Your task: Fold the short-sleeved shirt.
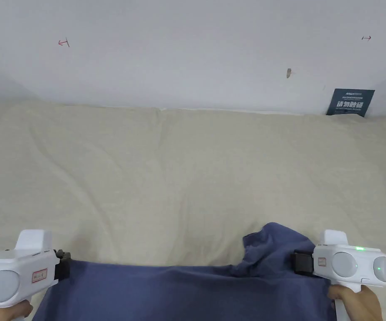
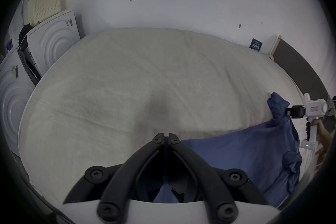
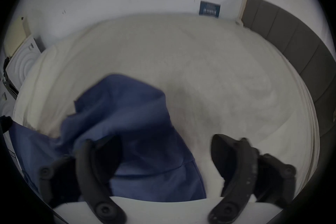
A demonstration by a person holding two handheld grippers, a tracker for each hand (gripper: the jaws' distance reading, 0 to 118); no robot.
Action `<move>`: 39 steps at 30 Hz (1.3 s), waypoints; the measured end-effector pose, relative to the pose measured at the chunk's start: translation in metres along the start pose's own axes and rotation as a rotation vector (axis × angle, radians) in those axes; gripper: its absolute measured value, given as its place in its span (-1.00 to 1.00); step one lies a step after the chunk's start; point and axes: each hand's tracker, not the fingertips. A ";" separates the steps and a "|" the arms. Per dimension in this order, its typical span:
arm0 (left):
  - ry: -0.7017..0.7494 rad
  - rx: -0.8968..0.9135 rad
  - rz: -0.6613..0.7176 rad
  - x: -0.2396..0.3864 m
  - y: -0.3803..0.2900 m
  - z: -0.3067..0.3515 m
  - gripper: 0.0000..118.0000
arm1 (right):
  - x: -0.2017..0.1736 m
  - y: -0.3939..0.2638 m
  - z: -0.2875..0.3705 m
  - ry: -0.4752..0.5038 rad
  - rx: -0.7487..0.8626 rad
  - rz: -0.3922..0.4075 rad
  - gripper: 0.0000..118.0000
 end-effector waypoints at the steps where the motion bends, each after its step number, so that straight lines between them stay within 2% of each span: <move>1: -0.001 0.000 -0.001 -0.001 0.000 0.002 -0.96 | -0.004 -0.003 -0.003 0.001 -0.019 0.005 0.17; 4: 0.004 -0.003 0.015 -0.010 -0.003 -0.003 -0.96 | -0.016 -0.010 0.012 0.001 0.012 -0.006 0.02; 5: 0.003 -0.004 0.023 -0.011 -0.004 -0.003 -0.96 | -0.022 -0.012 0.023 0.018 0.012 0.012 -0.18; 6: 0.005 -0.007 0.031 -0.012 -0.005 -0.003 -0.96 | -0.029 -0.016 0.035 0.035 0.017 0.031 -0.81; 7: 0.010 -0.009 0.040 -0.013 -0.007 -0.002 -0.96 | -0.035 -0.018 0.042 0.039 0.015 0.060 -0.89; 9: 0.014 -0.006 0.054 -0.011 -0.010 0.003 -0.96 | -0.041 -0.024 0.058 0.026 0.043 0.101 -0.89; 11: 0.019 0.001 0.063 -0.011 -0.014 0.011 -0.96 | -0.027 -0.026 0.081 0.024 0.121 0.088 -0.89; 13: 0.022 0.009 0.065 -0.011 -0.017 0.021 -0.96 | -0.021 -0.032 0.115 0.086 0.177 0.067 -0.89; 21: 0.036 0.053 0.114 -0.027 -0.041 0.075 -0.96 | 0.016 -0.094 0.244 0.192 0.351 0.024 -0.89; 25: 0.027 0.045 0.120 -0.036 -0.067 0.102 -0.96 | 0.038 -0.137 0.255 0.219 0.350 0.000 -0.89; 26: 0.023 0.038 0.122 -0.037 -0.076 0.108 -0.96 | 0.026 -0.155 0.267 0.224 0.342 -0.004 -0.89; 30: 0.021 -0.032 0.105 -0.040 -0.117 0.115 -0.96 | 0.020 -0.203 0.267 0.212 0.290 -0.008 -0.89; 39: 0.043 -0.158 0.085 -0.040 -0.192 0.100 -0.96 | 0.025 -0.279 0.213 0.141 0.102 -0.099 -0.89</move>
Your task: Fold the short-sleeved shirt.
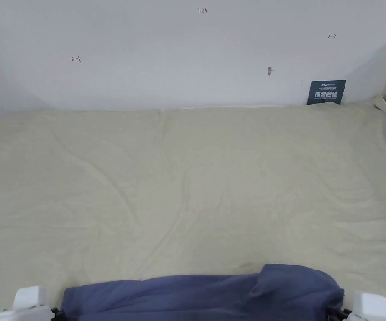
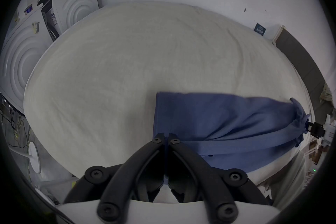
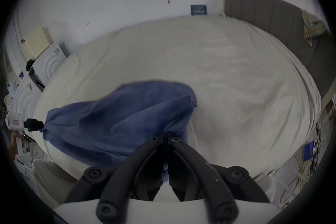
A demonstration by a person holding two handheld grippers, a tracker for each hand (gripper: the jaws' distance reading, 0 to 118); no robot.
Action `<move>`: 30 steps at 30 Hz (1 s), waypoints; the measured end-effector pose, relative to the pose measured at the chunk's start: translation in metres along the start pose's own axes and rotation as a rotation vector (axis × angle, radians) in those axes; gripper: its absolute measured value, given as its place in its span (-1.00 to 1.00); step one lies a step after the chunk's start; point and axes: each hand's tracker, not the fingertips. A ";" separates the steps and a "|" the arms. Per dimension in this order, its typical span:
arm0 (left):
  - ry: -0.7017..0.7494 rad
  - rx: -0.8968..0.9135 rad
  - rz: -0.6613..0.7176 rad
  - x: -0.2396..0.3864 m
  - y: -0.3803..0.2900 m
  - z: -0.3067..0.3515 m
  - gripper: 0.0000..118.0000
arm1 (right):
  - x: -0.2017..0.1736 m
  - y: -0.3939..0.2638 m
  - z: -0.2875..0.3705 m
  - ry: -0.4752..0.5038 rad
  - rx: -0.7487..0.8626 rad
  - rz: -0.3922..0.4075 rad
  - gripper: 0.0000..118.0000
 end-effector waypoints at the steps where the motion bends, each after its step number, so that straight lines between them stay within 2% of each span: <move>1: 0.005 -0.005 -0.009 0.001 -0.005 -0.001 -0.96 | 0.001 -0.005 -0.004 -0.007 -0.007 -0.005 -0.89; 5: 0.020 -0.015 -0.024 0.006 -0.013 -0.001 -0.91 | 0.002 -0.017 -0.013 -0.018 -0.027 -0.025 -0.88; 6: 0.023 -0.009 -0.027 0.007 -0.012 0.000 -0.68 | 0.003 -0.009 -0.008 -0.016 -0.024 -0.026 -0.84; 7: 0.030 -0.006 -0.024 0.008 -0.010 0.004 -0.30 | 0.007 -0.011 -0.012 -0.009 -0.016 -0.028 -0.71; 8: 0.035 0.001 -0.012 0.009 -0.007 0.009 0.24 | 0.005 -0.008 -0.008 -0.010 0.006 -0.019 -0.44; 9: 0.024 0.020 0.003 0.010 -0.002 0.017 0.78 | 0.001 -0.001 0.000 -0.019 0.038 -0.005 0.04; 10: -0.011 0.060 0.025 0.012 0.002 0.025 0.96 | -0.001 0.005 0.005 -0.023 0.082 0.008 0.34; 12: -0.066 0.188 0.046 0.019 0.013 0.049 0.92 | 0.002 0.015 0.009 -0.001 0.177 0.026 0.75; 13: -0.090 0.248 0.051 0.024 0.023 0.062 0.91 | -0.002 0.024 0.017 0.008 0.235 0.035 0.78; 14: -0.096 0.293 0.052 0.031 0.031 0.074 0.91 | -0.005 0.032 0.025 0.015 0.294 0.044 0.78; 15: -0.098 0.344 0.049 0.037 0.038 0.086 0.91 | -0.037 0.052 0.067 0.021 0.346 0.054 0.78; 16: -0.109 0.422 0.029 0.045 0.044 0.100 0.91 | -0.053 0.066 0.088 0.023 0.403 0.072 0.78; 20: -0.085 0.685 -0.036 0.081 0.062 0.145 0.91 | -0.091 0.092 0.134 -0.008 0.612 0.109 0.78; 23: -0.075 0.807 -0.057 0.103 0.068 0.162 0.91 | -0.106 0.102 0.146 -0.035 0.733 0.146 0.79; 27: -0.042 0.898 -0.097 0.126 0.067 0.169 0.90 | -0.120 0.107 0.153 -0.078 0.812 0.178 0.79; 29: -0.041 0.916 -0.128 0.135 0.065 0.169 0.79 | -0.125 0.108 0.156 -0.079 0.830 0.192 0.75; 30: -0.041 0.920 -0.133 0.138 0.063 0.168 0.57 | -0.127 0.108 0.157 -0.085 0.835 0.195 0.57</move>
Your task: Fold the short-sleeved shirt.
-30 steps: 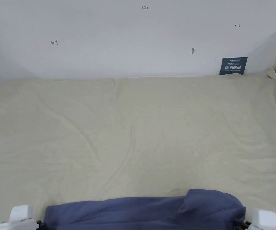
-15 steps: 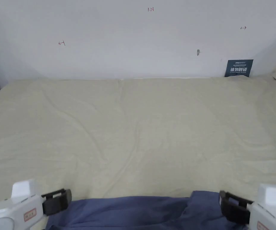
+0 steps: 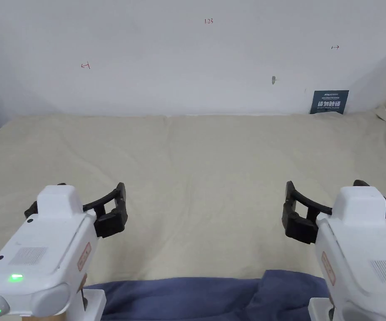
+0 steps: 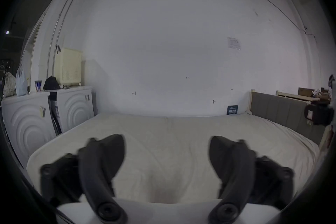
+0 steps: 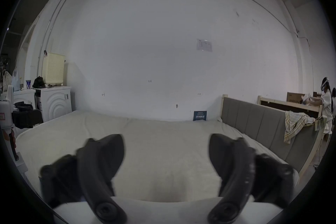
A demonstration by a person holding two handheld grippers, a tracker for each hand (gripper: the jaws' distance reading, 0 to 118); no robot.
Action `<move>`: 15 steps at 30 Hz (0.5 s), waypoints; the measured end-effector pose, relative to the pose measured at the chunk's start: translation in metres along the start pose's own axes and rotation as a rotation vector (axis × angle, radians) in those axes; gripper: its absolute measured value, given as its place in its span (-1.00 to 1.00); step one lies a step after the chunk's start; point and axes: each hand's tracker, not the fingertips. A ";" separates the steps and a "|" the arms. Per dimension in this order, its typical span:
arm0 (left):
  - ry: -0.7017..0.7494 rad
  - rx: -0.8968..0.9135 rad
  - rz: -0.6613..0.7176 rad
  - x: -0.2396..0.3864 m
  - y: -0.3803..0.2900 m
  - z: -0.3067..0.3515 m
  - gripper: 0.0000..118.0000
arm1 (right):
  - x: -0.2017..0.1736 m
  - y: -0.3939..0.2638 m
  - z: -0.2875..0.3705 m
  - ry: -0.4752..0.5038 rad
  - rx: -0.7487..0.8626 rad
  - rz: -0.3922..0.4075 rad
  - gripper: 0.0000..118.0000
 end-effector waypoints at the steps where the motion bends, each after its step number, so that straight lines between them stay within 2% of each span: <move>1: -0.009 0.005 -0.015 0.003 -0.001 0.001 0.31 | -0.002 -0.005 0.000 -0.008 0.013 0.007 0.31; 2: -0.019 0.005 -0.025 0.006 -0.002 0.002 -0.08 | -0.003 -0.004 0.000 -0.011 0.014 0.010 -0.08; 3: -0.021 0.010 -0.031 0.009 -0.003 0.001 -0.72 | -0.003 -0.004 0.000 -0.014 0.017 0.015 -0.67; 4: -0.020 0.008 -0.036 0.012 -0.004 0.001 -0.99 | -0.003 -0.005 -0.001 -0.020 0.019 0.025 -0.96; 7: -0.080 -0.015 -0.007 0.013 -0.003 0.000 -1.00 | -0.007 -0.009 -0.001 -0.011 0.018 0.054 -0.98; 12: -0.055 -0.024 -0.001 0.009 -0.005 -0.001 -1.00 | -0.010 -0.011 -0.001 -0.002 0.014 0.057 -0.98; 15: -0.083 -0.107 0.056 -0.004 -0.008 -0.005 -1.00 | -0.012 -0.013 -0.002 0.005 0.006 0.052 -0.97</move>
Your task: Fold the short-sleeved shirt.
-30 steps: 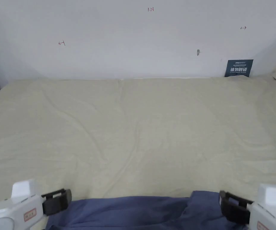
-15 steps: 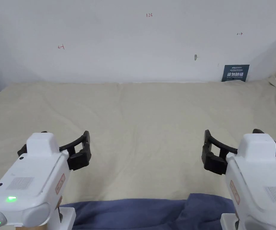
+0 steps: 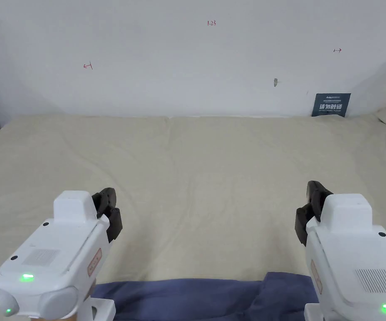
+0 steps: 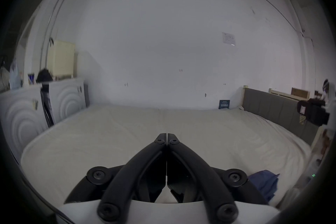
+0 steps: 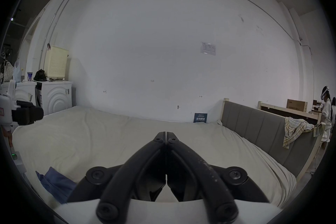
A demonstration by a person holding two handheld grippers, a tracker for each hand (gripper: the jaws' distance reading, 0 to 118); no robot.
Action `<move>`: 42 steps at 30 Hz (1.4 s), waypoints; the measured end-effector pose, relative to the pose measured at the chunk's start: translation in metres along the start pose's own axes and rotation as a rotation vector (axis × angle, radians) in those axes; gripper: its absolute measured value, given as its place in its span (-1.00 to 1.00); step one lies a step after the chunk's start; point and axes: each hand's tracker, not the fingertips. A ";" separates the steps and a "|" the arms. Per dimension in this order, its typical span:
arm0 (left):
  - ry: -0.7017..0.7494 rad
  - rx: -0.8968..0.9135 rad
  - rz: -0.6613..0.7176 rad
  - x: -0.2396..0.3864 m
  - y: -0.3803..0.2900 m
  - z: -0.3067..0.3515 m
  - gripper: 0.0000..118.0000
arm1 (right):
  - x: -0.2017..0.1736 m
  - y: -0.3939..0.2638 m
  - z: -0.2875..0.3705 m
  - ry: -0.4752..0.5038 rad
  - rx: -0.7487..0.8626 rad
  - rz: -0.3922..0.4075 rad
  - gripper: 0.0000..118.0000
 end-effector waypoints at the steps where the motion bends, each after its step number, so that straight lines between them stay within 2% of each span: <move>1: -0.029 -0.036 0.045 -0.009 -0.001 -0.002 -1.00 | -0.001 0.000 -0.001 0.004 -0.004 -0.003 -0.97; 5: -0.201 -0.265 0.325 -0.063 -0.012 -0.012 -1.00 | -0.003 -0.002 -0.004 0.017 -0.018 0.001 -0.97; 8: -0.266 -0.400 0.487 -0.104 -0.029 -0.014 -1.00 | -0.008 -0.005 -0.006 0.026 -0.034 0.007 -0.97; 13: -0.281 -0.588 0.576 -0.164 -0.067 -0.020 -0.99 | -0.018 -0.011 -0.012 0.035 -0.067 0.003 -0.97; 16: -0.266 -0.674 0.613 -0.187 -0.092 -0.024 -0.86 | -0.027 -0.015 -0.016 0.042 -0.088 0.008 -0.97; 17: -0.256 -0.710 0.604 -0.193 -0.101 -0.026 -0.70 | -0.029 -0.017 -0.018 0.046 -0.094 0.009 -0.97; 19: -0.179 -0.727 0.572 -0.197 -0.115 -0.028 0.05 | -0.035 -0.019 -0.020 0.054 -0.109 0.013 -0.97; 21: -0.171 -0.738 0.552 -0.198 -0.129 -0.033 0.78 | -0.038 -0.022 -0.025 0.059 -0.126 0.016 -0.97; 22: -0.168 -0.761 0.571 -0.201 -0.137 -0.037 0.87 | -0.040 -0.024 -0.026 0.061 -0.134 0.017 -0.97; 26: -0.144 -0.805 0.628 -0.205 -0.159 -0.052 0.82 | -0.042 -0.030 -0.033 0.055 -0.158 0.028 -0.97; 27: -0.145 -0.808 0.632 -0.205 -0.164 -0.054 0.67 | -0.042 -0.031 -0.034 0.055 -0.164 0.026 -0.97; 30: -0.143 -0.830 0.649 -0.198 -0.173 -0.061 0.02 | -0.038 -0.035 -0.036 0.049 -0.183 0.024 -0.97; 33: -0.121 -0.827 0.604 -0.199 -0.192 -0.074 -0.05 | -0.033 -0.037 -0.038 0.039 -0.199 0.021 -0.97; 34: -0.128 -0.816 0.599 -0.198 -0.192 -0.074 -0.22 | -0.032 -0.037 -0.037 0.037 -0.202 0.016 -0.97; 36: -0.104 -0.835 0.568 -0.193 -0.186 -0.077 -0.77 | -0.029 -0.037 -0.036 0.033 -0.202 0.012 -0.97; 37: -0.105 -0.845 0.526 -0.191 -0.187 -0.078 -0.78 | -0.027 -0.037 -0.036 0.030 -0.201 0.012 -0.97; 39: -0.131 -0.862 0.535 -0.186 -0.191 -0.081 -0.80 | -0.024 -0.037 -0.035 0.026 -0.199 0.012 -0.97; 42: -0.097 -0.839 0.461 -0.173 -0.180 -0.077 -0.83 | -0.018 -0.035 -0.032 0.017 -0.198 -0.002 -0.97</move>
